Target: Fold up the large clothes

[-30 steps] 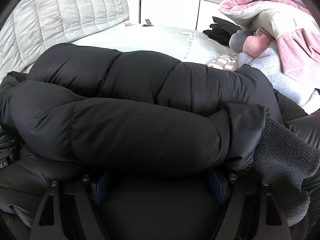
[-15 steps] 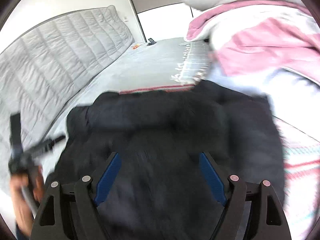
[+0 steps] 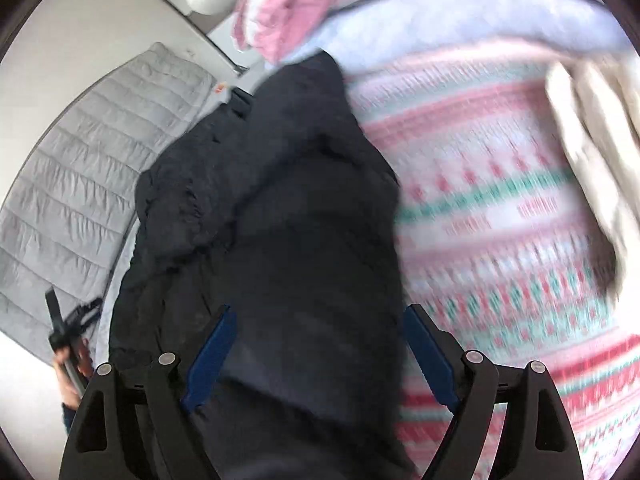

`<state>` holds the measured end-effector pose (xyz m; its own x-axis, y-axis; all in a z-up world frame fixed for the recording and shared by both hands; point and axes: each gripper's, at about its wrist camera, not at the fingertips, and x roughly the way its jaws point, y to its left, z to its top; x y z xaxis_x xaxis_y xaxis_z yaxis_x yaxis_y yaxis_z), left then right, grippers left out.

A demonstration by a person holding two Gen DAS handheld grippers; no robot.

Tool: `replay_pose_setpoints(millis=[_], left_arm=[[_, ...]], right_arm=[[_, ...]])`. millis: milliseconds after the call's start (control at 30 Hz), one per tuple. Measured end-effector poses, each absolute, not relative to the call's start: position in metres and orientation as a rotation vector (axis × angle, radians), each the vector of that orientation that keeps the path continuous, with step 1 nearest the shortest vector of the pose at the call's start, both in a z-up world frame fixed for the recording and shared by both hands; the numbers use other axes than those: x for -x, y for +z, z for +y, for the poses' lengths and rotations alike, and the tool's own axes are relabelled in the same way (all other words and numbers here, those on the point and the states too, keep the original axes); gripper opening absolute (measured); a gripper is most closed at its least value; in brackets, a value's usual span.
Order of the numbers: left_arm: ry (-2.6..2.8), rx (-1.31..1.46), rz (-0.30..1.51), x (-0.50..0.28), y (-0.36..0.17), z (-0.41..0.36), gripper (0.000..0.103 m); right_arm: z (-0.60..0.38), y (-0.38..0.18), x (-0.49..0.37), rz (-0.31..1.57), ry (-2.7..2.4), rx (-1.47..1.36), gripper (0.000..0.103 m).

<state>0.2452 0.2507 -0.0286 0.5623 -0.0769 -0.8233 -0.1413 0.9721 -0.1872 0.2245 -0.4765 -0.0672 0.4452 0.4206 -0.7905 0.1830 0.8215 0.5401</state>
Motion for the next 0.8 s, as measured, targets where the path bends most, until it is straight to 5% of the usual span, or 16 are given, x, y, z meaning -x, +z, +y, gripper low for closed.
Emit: replay_pose_setpoints(millis=[333, 600, 700, 800], left_arm=[[-0.055, 0.414, 1.074, -0.108, -0.081, 0.269, 0.097], [-0.126, 0.485, 1.094, -0.078, -0.1, 0.261, 0.097], [-0.141, 0.529, 1.1, -0.076, -0.106, 0.26, 0.097], [-0.14, 0.559, 1.089, -0.074, -0.109, 0.26, 0.088]], right_arm=[[-0.474, -0.091, -0.103, 1.142, 0.265, -0.827, 0.086], [-0.452, -0.113, -0.077, 1.128, 0.344, -0.949, 0.084], [-0.443, -0.113, -0.08, 1.121, 0.356, -0.935, 0.067], [-0.44, -0.109, -0.081, 1.103, 0.346, -0.923, 0.035]])
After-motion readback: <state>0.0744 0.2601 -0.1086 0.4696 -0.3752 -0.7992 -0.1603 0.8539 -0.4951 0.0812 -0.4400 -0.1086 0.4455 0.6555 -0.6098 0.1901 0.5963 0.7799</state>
